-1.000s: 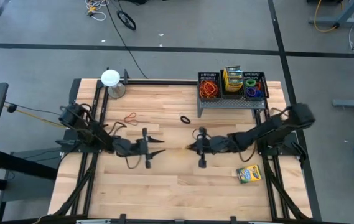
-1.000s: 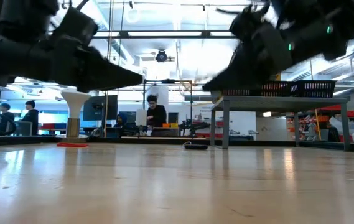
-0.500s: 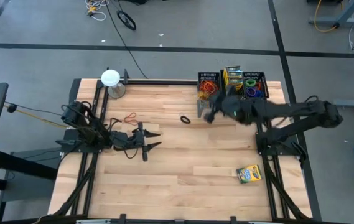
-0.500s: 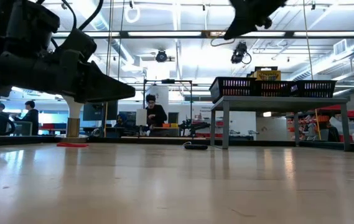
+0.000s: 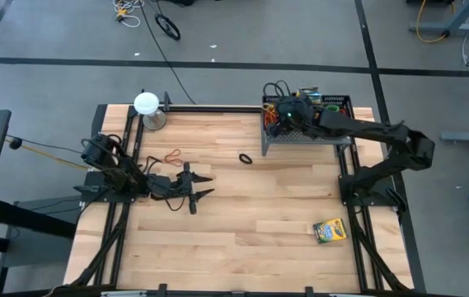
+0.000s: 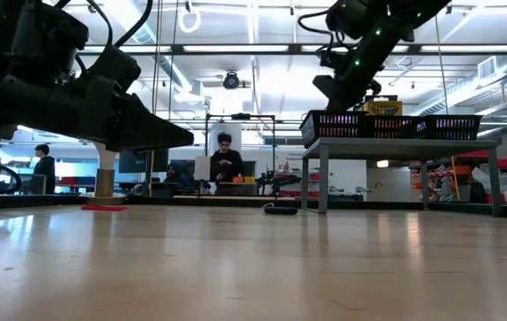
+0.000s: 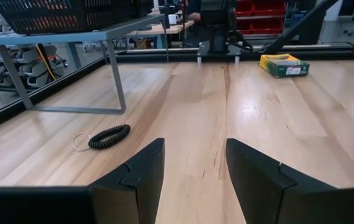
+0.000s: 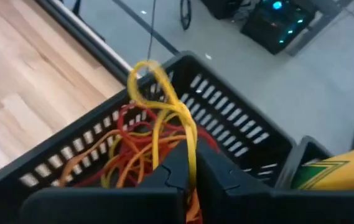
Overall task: Pick & Place Office Desk Supplies
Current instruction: Put the yellow rubber band into the left black bin on the shelf, then put the red rubber band into the left black bin on the shelf
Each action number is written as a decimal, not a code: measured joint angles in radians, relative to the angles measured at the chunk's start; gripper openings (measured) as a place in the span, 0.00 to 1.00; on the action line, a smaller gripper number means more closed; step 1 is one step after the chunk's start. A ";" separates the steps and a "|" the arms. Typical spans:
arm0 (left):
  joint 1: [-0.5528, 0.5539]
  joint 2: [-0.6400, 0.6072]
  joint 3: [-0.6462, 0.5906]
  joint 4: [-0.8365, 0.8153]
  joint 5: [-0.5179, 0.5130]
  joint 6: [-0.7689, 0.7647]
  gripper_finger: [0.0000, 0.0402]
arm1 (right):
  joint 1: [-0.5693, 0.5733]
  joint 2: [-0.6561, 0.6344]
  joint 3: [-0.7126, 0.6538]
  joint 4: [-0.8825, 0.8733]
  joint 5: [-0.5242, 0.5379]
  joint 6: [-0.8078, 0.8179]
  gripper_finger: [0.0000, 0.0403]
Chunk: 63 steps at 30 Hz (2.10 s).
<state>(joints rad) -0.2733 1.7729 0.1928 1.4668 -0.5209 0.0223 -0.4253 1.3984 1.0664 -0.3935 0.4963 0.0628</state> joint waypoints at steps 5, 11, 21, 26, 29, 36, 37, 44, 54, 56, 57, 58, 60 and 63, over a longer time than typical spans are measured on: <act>0.000 0.000 0.000 -0.001 -0.002 0.000 0.44 | -0.001 0.009 0.000 -0.001 0.050 -0.007 0.16; 0.000 0.000 0.000 -0.001 -0.002 -0.007 0.44 | 0.002 -0.004 0.000 -0.005 0.086 0.001 0.34; 0.000 0.001 0.006 -0.014 0.002 -0.012 0.44 | 0.040 -0.144 0.000 -0.095 0.083 -0.060 0.46; 0.000 0.001 0.039 -0.018 0.045 -0.026 0.44 | 0.115 -0.200 0.000 -0.120 0.062 -0.068 0.34; -0.002 0.001 0.066 -0.024 0.051 -0.042 0.44 | 0.175 -0.220 -0.028 -0.123 0.032 -0.071 0.23; -0.002 0.001 0.173 -0.162 0.052 -0.087 0.44 | 0.406 -0.304 -0.197 -0.104 0.026 -0.010 0.02; -0.002 0.001 0.194 -0.195 0.052 -0.088 0.44 | 0.446 -0.320 -0.235 -0.090 0.027 0.011 0.03; -0.003 0.002 0.306 -0.308 -0.048 -0.077 0.42 | 0.692 -0.394 -0.459 0.176 0.031 0.060 0.03; -0.013 -0.148 0.313 -0.635 -0.145 -0.116 0.10 | 0.829 -0.384 -0.714 0.736 0.061 0.119 0.04; -0.016 -0.233 0.313 -0.765 -0.143 -0.145 0.04 | 0.829 -0.384 -0.764 0.834 0.053 0.132 0.04; -0.020 -0.275 0.313 -0.818 -0.137 -0.162 0.02 | 0.828 -0.384 -0.784 0.869 0.050 0.132 0.04; -0.023 -0.319 0.314 -0.879 -0.134 -0.179 0.02 | 0.828 -0.385 -0.800 0.889 0.049 0.132 0.04; -0.028 -0.397 0.314 -0.995 -0.133 -0.223 0.02 | 0.829 -0.385 -0.832 0.907 0.049 0.133 0.04; -0.028 -0.502 0.314 -1.181 -0.134 -0.308 0.06 | 0.828 -0.385 -0.870 0.925 0.048 0.136 0.05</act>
<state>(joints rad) -0.3012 1.2713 0.5064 0.2863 -0.6544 -0.2855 0.4032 1.0138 0.1966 0.5312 0.5447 0.1983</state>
